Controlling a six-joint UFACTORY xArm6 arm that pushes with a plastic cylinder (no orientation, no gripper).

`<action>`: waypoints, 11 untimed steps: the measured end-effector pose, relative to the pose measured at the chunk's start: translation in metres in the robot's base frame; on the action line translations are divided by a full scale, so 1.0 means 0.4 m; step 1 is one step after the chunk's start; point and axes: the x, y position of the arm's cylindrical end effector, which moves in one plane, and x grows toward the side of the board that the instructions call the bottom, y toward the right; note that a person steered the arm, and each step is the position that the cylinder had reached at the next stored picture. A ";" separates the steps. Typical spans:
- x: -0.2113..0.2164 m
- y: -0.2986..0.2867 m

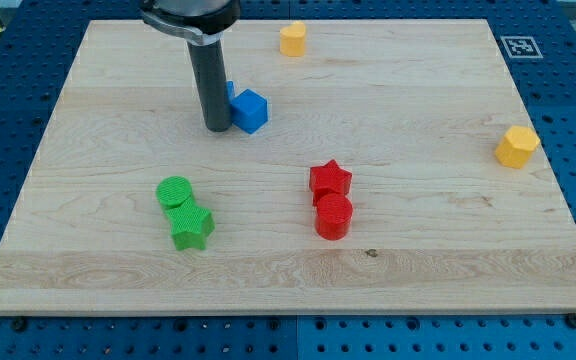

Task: Move your arm towards yellow heart

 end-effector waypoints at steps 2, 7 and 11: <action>0.078 -0.213; -0.523 -0.323; -0.501 0.301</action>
